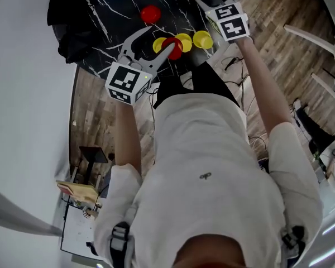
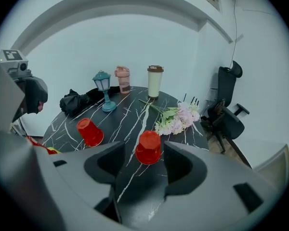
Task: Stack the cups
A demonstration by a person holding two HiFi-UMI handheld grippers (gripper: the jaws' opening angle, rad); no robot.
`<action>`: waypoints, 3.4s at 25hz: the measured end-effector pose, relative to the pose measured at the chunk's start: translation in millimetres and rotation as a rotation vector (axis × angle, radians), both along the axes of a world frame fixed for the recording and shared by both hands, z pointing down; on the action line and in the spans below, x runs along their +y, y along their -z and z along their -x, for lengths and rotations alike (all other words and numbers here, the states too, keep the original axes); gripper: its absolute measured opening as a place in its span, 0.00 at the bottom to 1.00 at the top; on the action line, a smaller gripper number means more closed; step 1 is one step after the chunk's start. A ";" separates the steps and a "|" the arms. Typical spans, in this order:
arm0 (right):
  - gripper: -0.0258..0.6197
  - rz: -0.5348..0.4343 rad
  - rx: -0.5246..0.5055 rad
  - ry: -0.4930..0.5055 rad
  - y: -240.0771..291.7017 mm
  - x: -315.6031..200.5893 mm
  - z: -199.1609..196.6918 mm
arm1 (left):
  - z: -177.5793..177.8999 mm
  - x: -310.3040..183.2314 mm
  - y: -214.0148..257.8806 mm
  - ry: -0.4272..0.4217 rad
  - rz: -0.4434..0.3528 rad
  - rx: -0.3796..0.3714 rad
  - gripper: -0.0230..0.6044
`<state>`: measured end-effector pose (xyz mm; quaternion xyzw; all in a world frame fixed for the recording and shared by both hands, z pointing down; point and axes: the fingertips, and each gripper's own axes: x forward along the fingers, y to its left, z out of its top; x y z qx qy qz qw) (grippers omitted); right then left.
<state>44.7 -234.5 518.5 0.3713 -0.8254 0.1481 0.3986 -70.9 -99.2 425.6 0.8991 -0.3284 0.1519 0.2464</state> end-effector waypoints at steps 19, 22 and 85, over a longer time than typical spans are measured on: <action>0.42 0.092 0.048 -0.037 -48.9 -29.3 14.1 | 8.3 0.5 -8.2 0.070 0.025 -0.065 0.45; 0.40 0.090 0.051 -0.037 -49.2 -29.8 14.2 | 10.6 2.2 -8.4 0.076 0.030 -0.068 0.45; 0.37 -0.031 -0.081 -0.194 65.3 145.6 -4.9 | -4.2 15.8 -1.4 -0.280 -0.066 -0.053 0.45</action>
